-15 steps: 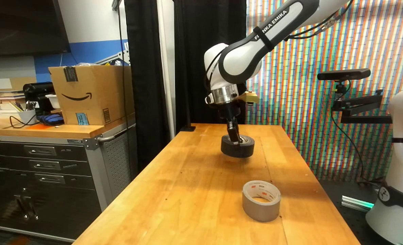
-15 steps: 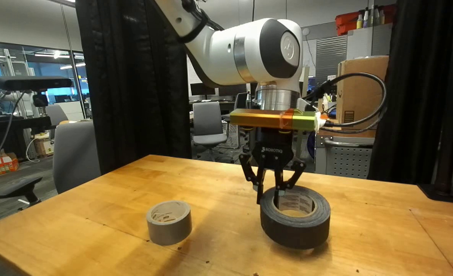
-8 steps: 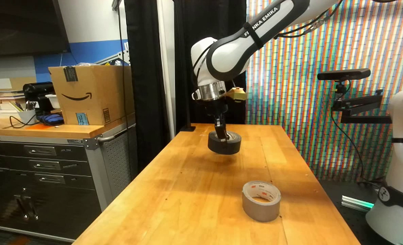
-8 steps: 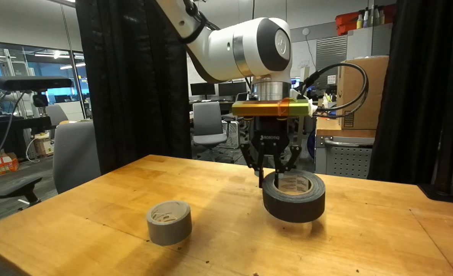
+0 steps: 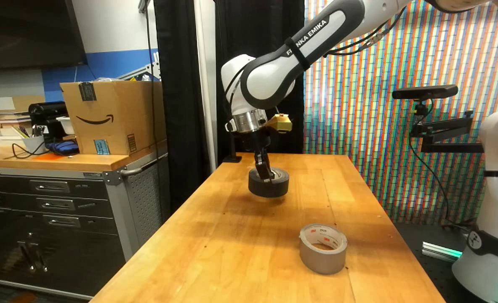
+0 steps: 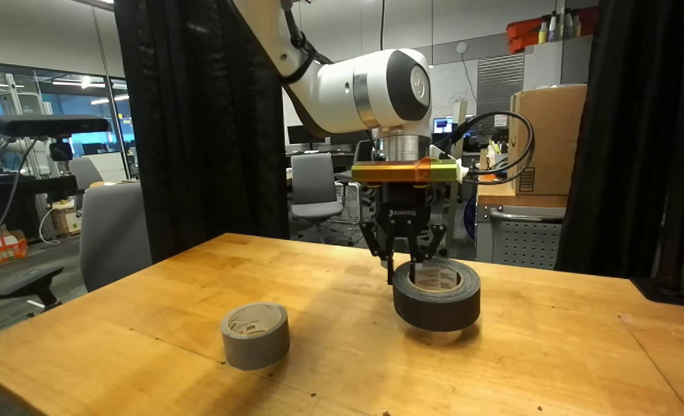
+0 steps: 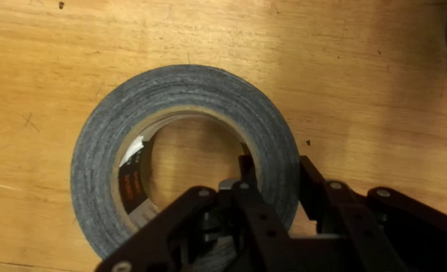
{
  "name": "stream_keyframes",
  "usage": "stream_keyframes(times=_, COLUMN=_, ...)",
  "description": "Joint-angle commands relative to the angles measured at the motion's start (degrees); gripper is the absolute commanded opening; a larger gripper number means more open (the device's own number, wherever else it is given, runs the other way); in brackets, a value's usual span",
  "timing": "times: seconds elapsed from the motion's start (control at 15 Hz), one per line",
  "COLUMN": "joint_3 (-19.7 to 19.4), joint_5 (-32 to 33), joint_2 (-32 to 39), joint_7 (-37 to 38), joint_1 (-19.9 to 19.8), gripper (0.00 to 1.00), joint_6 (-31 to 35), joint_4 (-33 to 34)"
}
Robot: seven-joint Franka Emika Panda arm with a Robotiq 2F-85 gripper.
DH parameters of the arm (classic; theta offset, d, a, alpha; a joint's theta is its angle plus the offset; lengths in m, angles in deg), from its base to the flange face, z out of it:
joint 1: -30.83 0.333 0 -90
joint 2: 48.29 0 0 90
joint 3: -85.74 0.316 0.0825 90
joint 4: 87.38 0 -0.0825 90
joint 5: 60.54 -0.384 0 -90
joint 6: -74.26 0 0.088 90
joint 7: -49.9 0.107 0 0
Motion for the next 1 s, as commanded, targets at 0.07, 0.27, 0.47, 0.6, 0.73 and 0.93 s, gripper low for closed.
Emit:
stream_keyframes(times=0.07, joint_3=0.70, joint_5=1.33, joint_2=4.17, joint_7=0.01, joint_1=0.62, gripper=0.08, joint_6=-3.45, joint_4=6.79)
stream_keyframes(times=0.27, joint_3=0.64, joint_5=1.40, joint_2=5.43, joint_7=-0.31, joint_1=0.47, gripper=0.08, joint_6=-3.80, joint_4=7.75)
stream_keyframes(times=0.47, joint_3=0.59, joint_5=1.51, joint_2=6.87, joint_7=-0.09, joint_1=0.45, gripper=0.08, joint_6=-4.12, joint_4=9.03)
stream_keyframes(times=0.6, joint_3=0.59, joint_5=1.34, joint_2=7.27, joint_7=-0.28, joint_1=0.29, gripper=0.08, joint_6=-4.25, joint_4=9.41)
stream_keyframes(times=0.73, joint_3=0.60, joint_5=1.38, joint_2=8.14, joint_7=0.00, joint_1=0.36, gripper=0.08, joint_6=-4.59, joint_4=10.37)
stream_keyframes(times=0.93, joint_3=0.55, joint_5=1.46, joint_2=8.85, joint_7=0.02, joint_1=0.31, gripper=0.09, joint_6=-5.00, joint_4=11.03)
